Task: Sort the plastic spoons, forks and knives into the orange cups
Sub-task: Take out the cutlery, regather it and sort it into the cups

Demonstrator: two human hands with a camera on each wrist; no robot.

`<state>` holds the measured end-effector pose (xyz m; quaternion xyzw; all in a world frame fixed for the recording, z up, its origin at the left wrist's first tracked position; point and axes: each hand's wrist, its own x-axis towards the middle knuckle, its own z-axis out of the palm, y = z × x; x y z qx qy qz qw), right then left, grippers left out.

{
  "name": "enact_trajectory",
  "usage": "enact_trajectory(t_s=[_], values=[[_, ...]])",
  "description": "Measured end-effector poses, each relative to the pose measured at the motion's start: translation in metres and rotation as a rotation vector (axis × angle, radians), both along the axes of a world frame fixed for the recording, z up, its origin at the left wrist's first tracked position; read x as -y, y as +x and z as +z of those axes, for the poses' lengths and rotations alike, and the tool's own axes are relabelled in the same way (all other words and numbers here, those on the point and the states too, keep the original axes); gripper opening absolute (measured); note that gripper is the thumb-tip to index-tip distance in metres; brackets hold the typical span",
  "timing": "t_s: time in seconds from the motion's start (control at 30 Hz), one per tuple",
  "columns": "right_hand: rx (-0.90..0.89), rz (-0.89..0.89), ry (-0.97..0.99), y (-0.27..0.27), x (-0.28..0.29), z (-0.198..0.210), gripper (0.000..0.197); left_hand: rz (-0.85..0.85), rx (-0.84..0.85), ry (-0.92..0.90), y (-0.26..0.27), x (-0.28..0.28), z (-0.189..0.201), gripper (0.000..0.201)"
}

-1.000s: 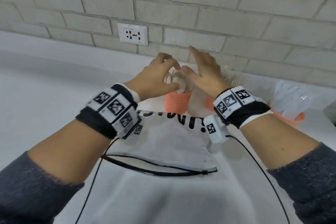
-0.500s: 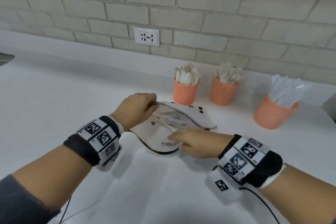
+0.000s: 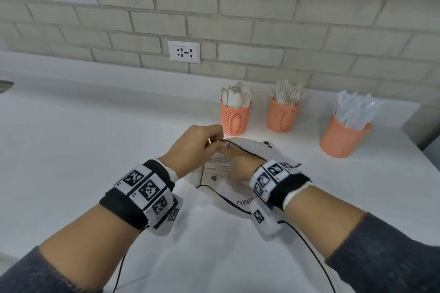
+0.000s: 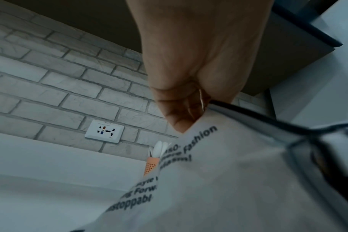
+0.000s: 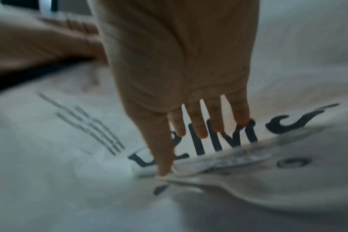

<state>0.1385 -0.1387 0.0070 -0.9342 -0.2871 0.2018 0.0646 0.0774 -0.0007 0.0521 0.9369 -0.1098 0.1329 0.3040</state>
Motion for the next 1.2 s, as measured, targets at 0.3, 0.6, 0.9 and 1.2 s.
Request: enact_trajectory(t_s=[0.3,0.6,0.9,1.2], values=[[0.116,0.105,-0.506,-0.023,-0.039,0.005,0.050,0.047,-0.045,0.131,-0.005,0.001,-0.007,0.019],[-0.058,0.016,-0.092,-0.030,-0.019,0.019,0.040,-0.001,-0.095,0.309,0.006,0.013,-0.011,0.016],[-0.449,-0.067,0.380,-0.046,0.095,0.036,0.038,0.100,-0.191,0.166,0.027,0.003,-0.018,0.012],[-0.188,-0.021,0.360,-0.023,0.132,0.057,0.032,-0.163,-0.976,0.536,0.024,0.016,-0.008,0.085]])
